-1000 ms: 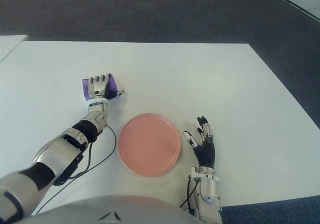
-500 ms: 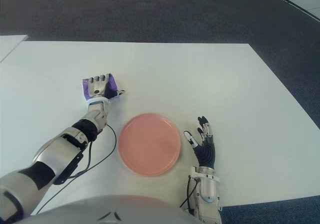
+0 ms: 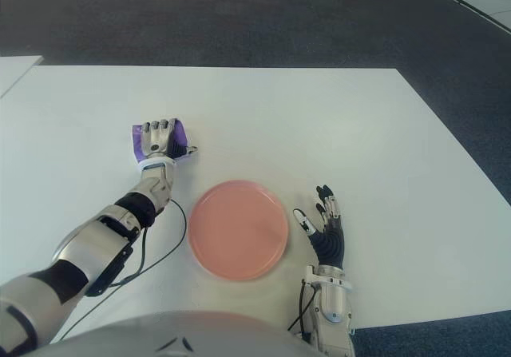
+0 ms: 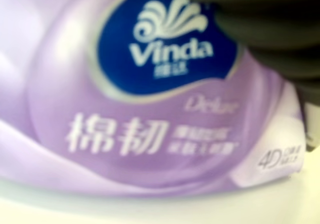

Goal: Put the tissue paper into the plate.

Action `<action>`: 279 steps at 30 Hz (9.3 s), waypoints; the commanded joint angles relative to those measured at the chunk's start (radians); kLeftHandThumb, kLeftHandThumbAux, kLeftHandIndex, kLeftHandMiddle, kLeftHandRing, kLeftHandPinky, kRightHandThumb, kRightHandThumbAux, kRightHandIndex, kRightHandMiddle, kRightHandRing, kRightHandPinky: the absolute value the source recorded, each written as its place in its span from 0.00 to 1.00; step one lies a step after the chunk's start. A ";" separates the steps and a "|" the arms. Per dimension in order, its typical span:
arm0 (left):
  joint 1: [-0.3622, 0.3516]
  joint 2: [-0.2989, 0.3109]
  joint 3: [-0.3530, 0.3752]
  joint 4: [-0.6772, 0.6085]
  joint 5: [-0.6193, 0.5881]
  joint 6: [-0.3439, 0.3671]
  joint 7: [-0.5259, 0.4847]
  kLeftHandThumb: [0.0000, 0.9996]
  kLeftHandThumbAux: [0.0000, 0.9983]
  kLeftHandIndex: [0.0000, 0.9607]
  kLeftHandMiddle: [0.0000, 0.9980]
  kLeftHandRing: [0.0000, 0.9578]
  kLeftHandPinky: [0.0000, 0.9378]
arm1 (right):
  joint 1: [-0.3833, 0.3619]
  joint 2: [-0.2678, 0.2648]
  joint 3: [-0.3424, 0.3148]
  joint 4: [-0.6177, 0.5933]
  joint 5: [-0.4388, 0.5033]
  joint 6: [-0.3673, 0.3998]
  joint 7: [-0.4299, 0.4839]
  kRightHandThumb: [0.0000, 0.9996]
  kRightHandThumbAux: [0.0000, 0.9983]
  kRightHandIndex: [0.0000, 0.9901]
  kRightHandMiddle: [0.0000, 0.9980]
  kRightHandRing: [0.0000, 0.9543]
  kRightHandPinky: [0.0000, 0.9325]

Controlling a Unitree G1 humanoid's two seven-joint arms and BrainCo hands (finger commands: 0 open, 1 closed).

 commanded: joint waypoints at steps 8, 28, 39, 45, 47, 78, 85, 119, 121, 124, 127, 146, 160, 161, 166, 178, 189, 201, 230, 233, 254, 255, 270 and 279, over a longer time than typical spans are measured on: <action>0.125 -0.040 0.017 0.054 -0.060 -0.116 0.149 0.86 0.66 0.47 0.47 0.82 0.84 | 0.009 0.005 -0.013 0.031 0.010 -0.013 -0.005 0.12 0.57 0.07 0.14 0.07 0.00; 0.144 -0.017 -0.060 0.083 -0.018 -0.216 0.325 0.85 0.67 0.41 0.52 0.86 0.87 | -0.010 -0.029 -0.031 0.073 0.035 -0.044 0.036 0.06 0.61 0.06 0.11 0.05 0.00; 0.146 -0.005 -0.096 0.080 -0.002 -0.209 0.360 0.85 0.67 0.41 0.53 0.87 0.89 | -0.015 -0.037 -0.040 0.079 0.035 -0.035 0.044 0.02 0.62 0.06 0.10 0.04 0.00; 0.146 0.001 -0.112 0.081 0.008 -0.211 0.379 0.85 0.67 0.42 0.53 0.86 0.88 | -0.021 -0.038 -0.045 0.089 0.039 -0.048 0.047 0.02 0.64 0.07 0.11 0.05 0.00; 0.145 0.003 -0.118 0.081 0.008 -0.212 0.386 0.85 0.67 0.42 0.53 0.86 0.88 | -0.023 -0.039 -0.046 0.092 0.040 -0.048 0.048 0.01 0.64 0.08 0.12 0.05 0.00; 0.126 0.158 -0.129 -0.220 0.065 -0.218 0.372 0.85 0.66 0.42 0.55 0.88 0.88 | -0.047 -0.005 -0.039 0.117 -0.004 -0.015 -0.028 0.04 0.63 0.09 0.13 0.07 0.00; 0.129 0.192 -0.127 -0.295 0.086 -0.210 0.350 0.85 0.66 0.42 0.54 0.88 0.87 | -0.044 0.008 -0.033 0.112 -0.006 -0.011 -0.044 0.07 0.60 0.10 0.15 0.08 0.00; 0.305 0.281 -0.072 -0.871 0.207 -0.060 0.048 0.86 0.66 0.44 0.56 0.88 0.90 | -0.006 0.032 -0.019 0.073 0.000 0.011 -0.043 0.08 0.58 0.15 0.20 0.11 0.00; 0.344 0.284 -0.076 -0.980 0.231 -0.046 -0.005 0.86 0.66 0.43 0.55 0.88 0.90 | -0.005 0.033 -0.018 0.076 -0.003 0.009 -0.046 0.08 0.58 0.15 0.19 0.10 0.00; 0.385 0.284 -0.079 -1.081 0.251 -0.045 -0.060 0.86 0.66 0.43 0.55 0.88 0.90 | -0.004 0.035 -0.017 0.080 -0.005 0.003 -0.049 0.08 0.58 0.16 0.19 0.10 0.00; 0.424 0.278 -0.086 -1.161 0.270 -0.057 -0.103 0.86 0.66 0.43 0.55 0.88 0.90 | -0.003 0.036 -0.016 0.087 -0.007 -0.005 -0.051 0.09 0.59 0.16 0.19 0.09 0.00; 0.583 0.174 -0.211 -1.411 0.423 -0.128 -0.247 0.86 0.66 0.42 0.54 0.88 0.88 | 0.010 0.043 -0.002 0.090 -0.019 0.004 -0.058 0.06 0.59 0.15 0.17 0.08 0.00; 0.763 0.181 -0.254 -1.569 0.533 -0.195 -0.359 0.86 0.66 0.42 0.53 0.88 0.90 | 0.013 0.063 0.030 0.088 -0.050 0.028 -0.088 0.08 0.59 0.15 0.19 0.11 0.00; 0.766 0.182 -0.251 -1.568 0.534 -0.201 -0.361 0.86 0.66 0.42 0.53 0.88 0.90 | 0.014 0.063 0.034 0.086 -0.055 0.032 -0.087 0.07 0.60 0.14 0.19 0.11 0.00; 0.801 0.182 -0.248 -1.544 0.539 -0.221 -0.336 0.86 0.66 0.42 0.53 0.88 0.90 | 0.017 0.064 0.048 0.083 -0.065 0.031 -0.088 0.04 0.61 0.12 0.18 0.11 0.00; 0.902 0.182 -0.246 -1.565 0.505 -0.278 -0.321 0.85 0.67 0.42 0.53 0.87 0.89 | 0.017 0.079 0.066 0.083 -0.081 0.033 -0.104 0.04 0.61 0.10 0.14 0.09 0.03; 0.953 0.180 -0.239 -1.568 0.511 -0.300 -0.346 0.85 0.67 0.41 0.53 0.85 0.86 | -0.003 0.090 0.072 0.105 -0.086 0.005 -0.125 0.03 0.61 0.11 0.16 0.10 0.03; 0.954 0.169 -0.238 -1.532 0.513 -0.335 -0.302 0.85 0.67 0.41 0.53 0.85 0.87 | -0.019 0.092 0.081 0.135 -0.058 -0.028 -0.113 0.07 0.63 0.11 0.18 0.12 0.03; 0.963 0.110 -0.234 -1.700 0.530 -0.279 -0.603 0.13 0.23 0.01 0.02 0.01 0.01 | -0.027 0.067 0.094 0.077 -0.077 0.075 -0.081 0.08 0.69 0.08 0.09 0.05 0.00; 0.966 0.107 -0.230 -1.708 0.528 -0.283 -0.608 0.10 0.23 0.00 0.01 0.00 0.00 | -0.024 0.067 0.099 0.061 -0.082 0.084 -0.080 0.09 0.69 0.07 0.08 0.03 0.00; 0.962 0.089 -0.211 -1.696 0.515 -0.296 -0.609 0.06 0.24 0.00 0.00 0.00 0.00 | -0.024 0.078 0.104 0.051 -0.063 0.108 -0.074 0.12 0.67 0.04 0.02 0.00 0.00; 0.961 0.088 -0.210 -1.695 0.512 -0.296 -0.609 0.06 0.24 0.00 0.00 0.00 0.00 | -0.025 0.077 0.104 0.050 -0.058 0.110 -0.069 0.12 0.67 0.04 0.02 0.00 0.00; 0.916 0.070 -0.171 -1.616 0.455 -0.290 -0.581 0.05 0.26 0.01 0.02 0.00 0.00 | -0.044 0.077 0.092 0.082 -0.037 0.119 -0.066 0.15 0.64 0.02 0.00 0.00 0.00; 0.782 -0.140 0.034 -1.305 0.069 -0.214 -0.470 0.12 0.31 0.20 0.09 0.06 0.12 | -0.062 0.091 0.099 0.131 -0.071 0.088 -0.113 0.14 0.64 0.04 0.03 0.00 0.00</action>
